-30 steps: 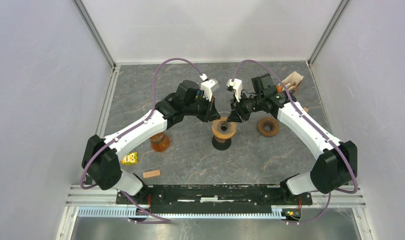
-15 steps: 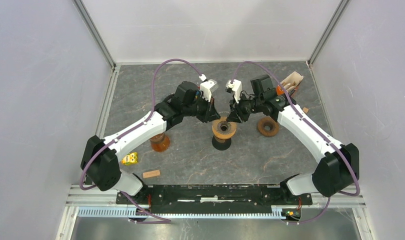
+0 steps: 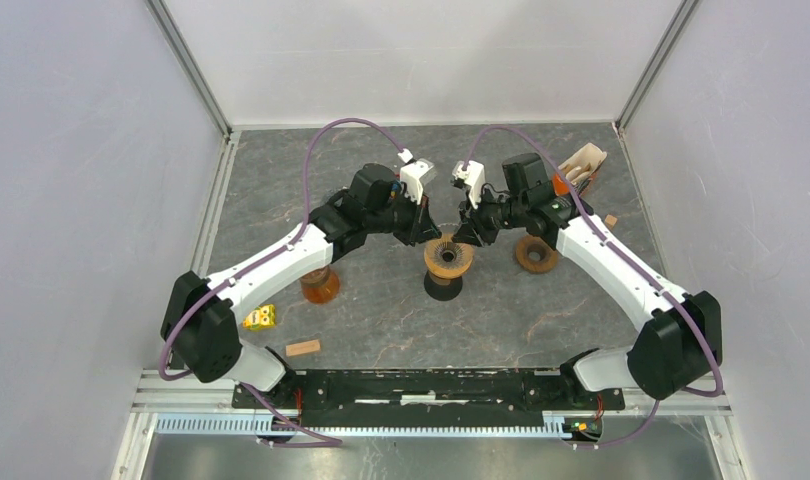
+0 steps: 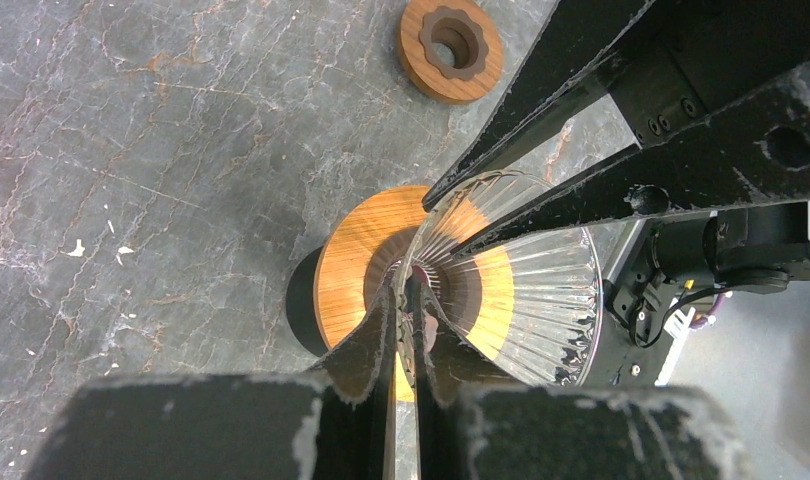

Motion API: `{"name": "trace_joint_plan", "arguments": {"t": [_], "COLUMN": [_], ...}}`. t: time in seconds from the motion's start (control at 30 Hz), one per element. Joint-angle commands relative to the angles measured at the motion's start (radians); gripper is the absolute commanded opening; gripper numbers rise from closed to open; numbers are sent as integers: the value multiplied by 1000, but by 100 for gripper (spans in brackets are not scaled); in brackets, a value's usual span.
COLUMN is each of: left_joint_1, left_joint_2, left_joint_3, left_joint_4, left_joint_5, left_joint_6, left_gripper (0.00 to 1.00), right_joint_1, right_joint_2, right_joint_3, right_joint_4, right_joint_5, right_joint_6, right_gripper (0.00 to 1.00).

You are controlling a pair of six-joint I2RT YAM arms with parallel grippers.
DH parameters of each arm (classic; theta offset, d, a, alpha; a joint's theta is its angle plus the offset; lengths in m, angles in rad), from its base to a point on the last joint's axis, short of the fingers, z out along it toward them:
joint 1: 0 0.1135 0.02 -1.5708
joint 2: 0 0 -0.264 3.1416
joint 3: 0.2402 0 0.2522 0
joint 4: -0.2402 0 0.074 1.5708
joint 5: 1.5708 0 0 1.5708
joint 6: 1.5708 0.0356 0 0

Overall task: Place the coffee filter in the dripper
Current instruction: Place the coffee dripper in the dripper holder.

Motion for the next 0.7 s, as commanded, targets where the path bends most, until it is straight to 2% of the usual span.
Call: {"name": "trace_joint_plan", "arguments": {"t": [0.0, 0.67], "left_joint_1": [-18, -27], "left_joint_2": [84, 76], "left_joint_3": [-91, -160], "left_joint_4": [-133, -90], "left_joint_5": [-40, -60], "left_joint_6": [100, 129], "left_gripper": [2, 2], "right_joint_1": [41, 61], "right_joint_2": [79, 62], "right_joint_3": [-76, -137], "right_joint_4": [-60, -17], "right_joint_5": [95, 154], "right_joint_6": [-98, -111], "right_gripper": [2, 1]}}
